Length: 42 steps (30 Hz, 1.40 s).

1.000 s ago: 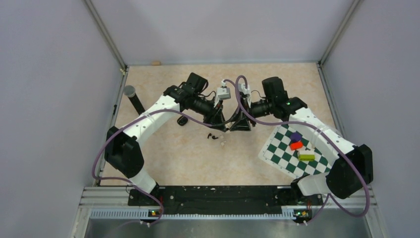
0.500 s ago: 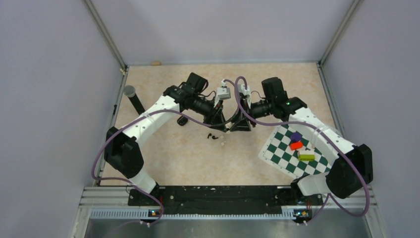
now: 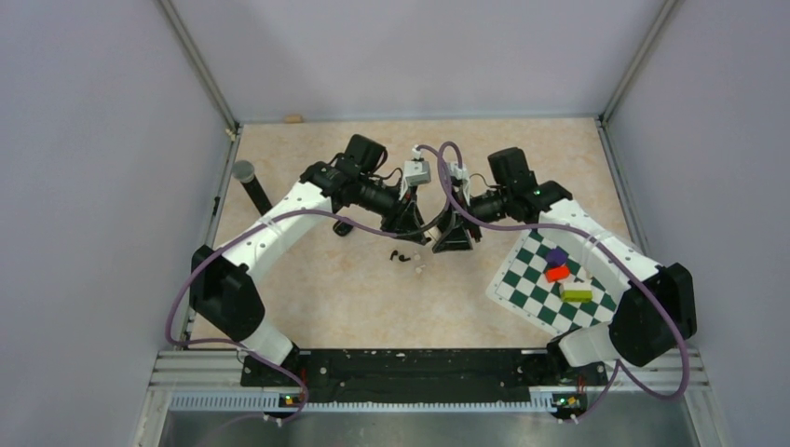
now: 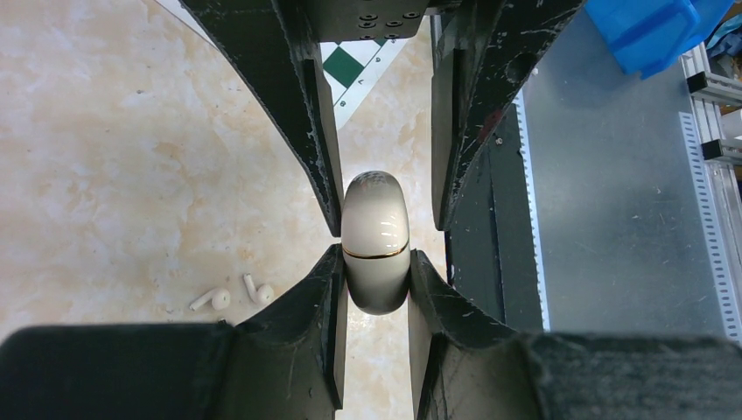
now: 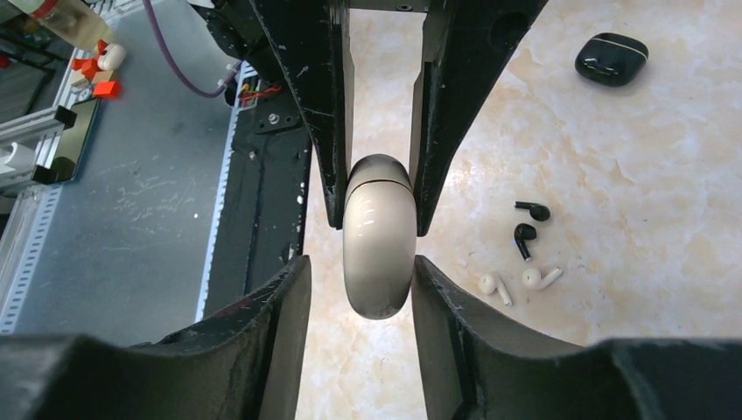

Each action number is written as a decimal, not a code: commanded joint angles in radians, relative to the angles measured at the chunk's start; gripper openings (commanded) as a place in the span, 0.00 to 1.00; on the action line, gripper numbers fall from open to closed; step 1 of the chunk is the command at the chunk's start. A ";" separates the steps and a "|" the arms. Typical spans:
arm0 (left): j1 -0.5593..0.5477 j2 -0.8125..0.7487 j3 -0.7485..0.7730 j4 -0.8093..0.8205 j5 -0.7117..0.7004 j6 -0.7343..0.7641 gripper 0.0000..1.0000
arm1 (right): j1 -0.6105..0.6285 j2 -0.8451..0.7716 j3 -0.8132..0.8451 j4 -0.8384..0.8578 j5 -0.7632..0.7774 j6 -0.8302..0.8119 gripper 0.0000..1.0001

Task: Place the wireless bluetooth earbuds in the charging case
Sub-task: Pass from the left arm to the right

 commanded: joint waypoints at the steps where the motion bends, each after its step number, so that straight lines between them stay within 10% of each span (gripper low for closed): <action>1: -0.003 -0.019 -0.006 0.036 0.018 0.002 0.00 | -0.015 -0.035 0.052 0.007 -0.038 -0.014 0.48; 17: -0.004 -0.004 0.015 0.027 0.018 -0.007 0.00 | -0.031 -0.049 0.015 0.102 -0.046 0.057 0.49; 31: -0.004 -0.002 0.023 0.028 0.031 -0.013 0.04 | -0.031 -0.029 0.021 0.101 -0.086 0.076 0.14; 42: -0.005 -0.019 0.002 0.042 0.007 -0.015 0.66 | -0.050 -0.065 0.037 0.106 -0.094 0.105 0.01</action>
